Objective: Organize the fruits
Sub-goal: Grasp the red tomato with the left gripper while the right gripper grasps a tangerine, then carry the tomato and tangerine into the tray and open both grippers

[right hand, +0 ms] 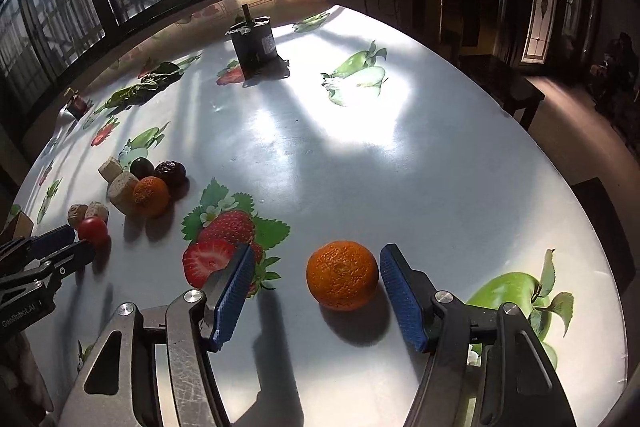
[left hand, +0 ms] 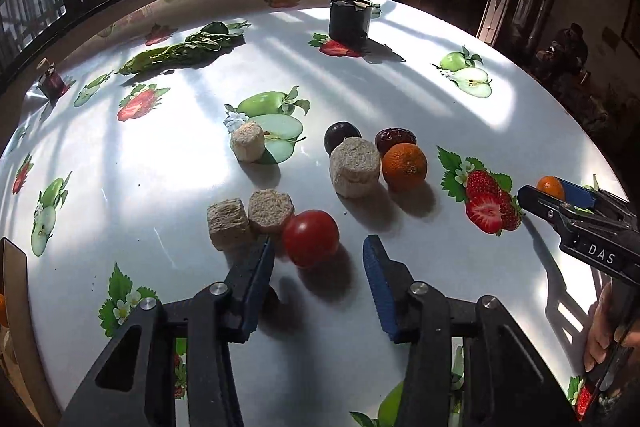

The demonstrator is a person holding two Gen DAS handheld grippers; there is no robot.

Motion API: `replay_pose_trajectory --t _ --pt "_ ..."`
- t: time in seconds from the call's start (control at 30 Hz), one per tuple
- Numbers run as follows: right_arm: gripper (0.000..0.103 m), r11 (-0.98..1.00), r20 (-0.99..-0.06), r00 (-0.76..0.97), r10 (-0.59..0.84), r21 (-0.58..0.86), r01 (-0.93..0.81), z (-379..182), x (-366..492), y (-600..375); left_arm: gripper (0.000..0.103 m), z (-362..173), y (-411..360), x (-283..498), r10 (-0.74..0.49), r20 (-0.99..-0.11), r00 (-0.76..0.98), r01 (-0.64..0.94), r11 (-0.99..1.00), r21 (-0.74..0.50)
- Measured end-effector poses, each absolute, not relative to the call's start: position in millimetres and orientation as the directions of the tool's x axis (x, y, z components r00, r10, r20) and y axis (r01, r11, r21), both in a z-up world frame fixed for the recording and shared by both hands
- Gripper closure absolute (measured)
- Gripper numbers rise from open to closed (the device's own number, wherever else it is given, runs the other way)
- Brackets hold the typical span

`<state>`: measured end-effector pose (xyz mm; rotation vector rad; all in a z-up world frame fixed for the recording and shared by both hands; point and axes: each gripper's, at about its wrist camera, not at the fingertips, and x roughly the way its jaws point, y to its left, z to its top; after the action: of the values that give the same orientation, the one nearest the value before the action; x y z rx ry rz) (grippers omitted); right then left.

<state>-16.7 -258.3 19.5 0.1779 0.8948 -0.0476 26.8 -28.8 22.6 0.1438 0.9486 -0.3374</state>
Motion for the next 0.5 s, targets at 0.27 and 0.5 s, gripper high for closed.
replay_pose_trajectory --t 0.27,0.5 --pt "0.043 0.993 -0.788 0.613 -0.051 0.026 0.117 18 -17 -246 0.076 13 -34 37 -0.201 -0.823 0.531 0.317 0.948 -0.026" --pt "0.068 0.989 -0.782 0.618 -0.082 0.013 0.148 20 -20 -252 0.076 30 -24 17 -0.212 -0.8 0.562 0.296 0.954 -0.044"
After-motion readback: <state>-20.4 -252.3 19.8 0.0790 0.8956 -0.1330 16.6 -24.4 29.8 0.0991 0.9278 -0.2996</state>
